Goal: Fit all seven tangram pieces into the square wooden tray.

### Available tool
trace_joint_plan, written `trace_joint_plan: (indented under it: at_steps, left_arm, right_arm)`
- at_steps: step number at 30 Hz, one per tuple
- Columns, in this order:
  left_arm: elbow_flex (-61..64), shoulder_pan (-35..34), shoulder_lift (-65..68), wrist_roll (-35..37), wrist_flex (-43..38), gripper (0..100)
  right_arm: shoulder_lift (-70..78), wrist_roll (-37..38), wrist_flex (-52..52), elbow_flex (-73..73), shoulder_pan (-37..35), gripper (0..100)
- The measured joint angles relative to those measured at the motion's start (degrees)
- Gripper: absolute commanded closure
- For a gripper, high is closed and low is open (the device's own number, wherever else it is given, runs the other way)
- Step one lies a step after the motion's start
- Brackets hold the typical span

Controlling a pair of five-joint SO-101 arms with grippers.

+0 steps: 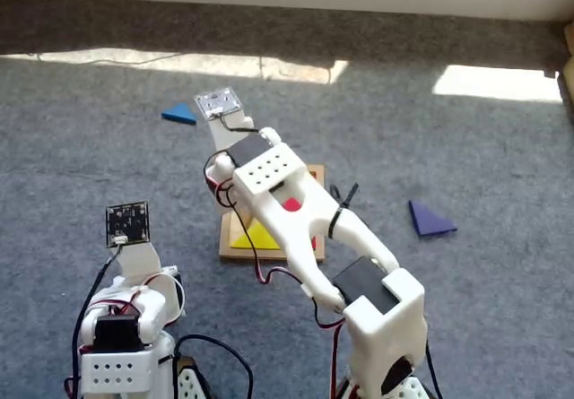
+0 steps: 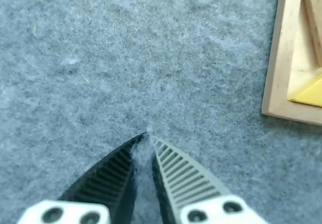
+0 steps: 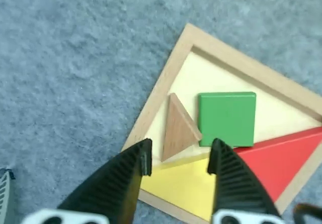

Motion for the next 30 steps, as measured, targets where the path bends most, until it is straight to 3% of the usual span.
trace_joint_plan:
  at_steps: [8,17,30]
  left_arm:
    - [0.0,0.0,0.0,0.0,0.0,100]
    - [0.0,0.0,0.0,0.0,0.0,100]
    - [0.0,0.0,0.0,0.0,0.0,100]
  right_arm:
    - [0.0,6.1,0.2,-2.8,0.4,99.1]
    - [0.0,6.6,-9.1,11.3,0.9,99.1]
    - [-0.2,6.6,-5.9,14.3,3.4,99.1]
